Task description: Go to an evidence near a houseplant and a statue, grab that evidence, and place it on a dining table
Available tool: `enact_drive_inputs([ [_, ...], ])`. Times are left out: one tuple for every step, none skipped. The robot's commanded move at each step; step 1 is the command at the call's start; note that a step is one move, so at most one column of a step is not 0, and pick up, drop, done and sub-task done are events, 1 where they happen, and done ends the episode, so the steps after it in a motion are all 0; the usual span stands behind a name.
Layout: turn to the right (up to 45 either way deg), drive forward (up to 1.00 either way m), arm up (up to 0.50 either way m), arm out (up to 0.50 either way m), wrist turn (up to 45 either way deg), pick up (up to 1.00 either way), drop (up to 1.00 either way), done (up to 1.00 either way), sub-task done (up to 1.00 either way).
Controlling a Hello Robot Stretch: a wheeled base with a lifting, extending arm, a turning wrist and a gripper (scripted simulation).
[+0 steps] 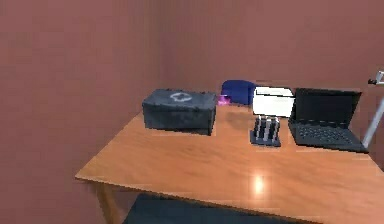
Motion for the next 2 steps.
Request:
enact_drive_inputs([
  [-12.0, 0.00, 0.00, 0.00, 0.0, 0.00, 0.00, 0.00, 0.00],
  [0.0, 0.20, 0.00, 0.00, 0.0, 0.00, 0.00, 0.00, 0.00],
])
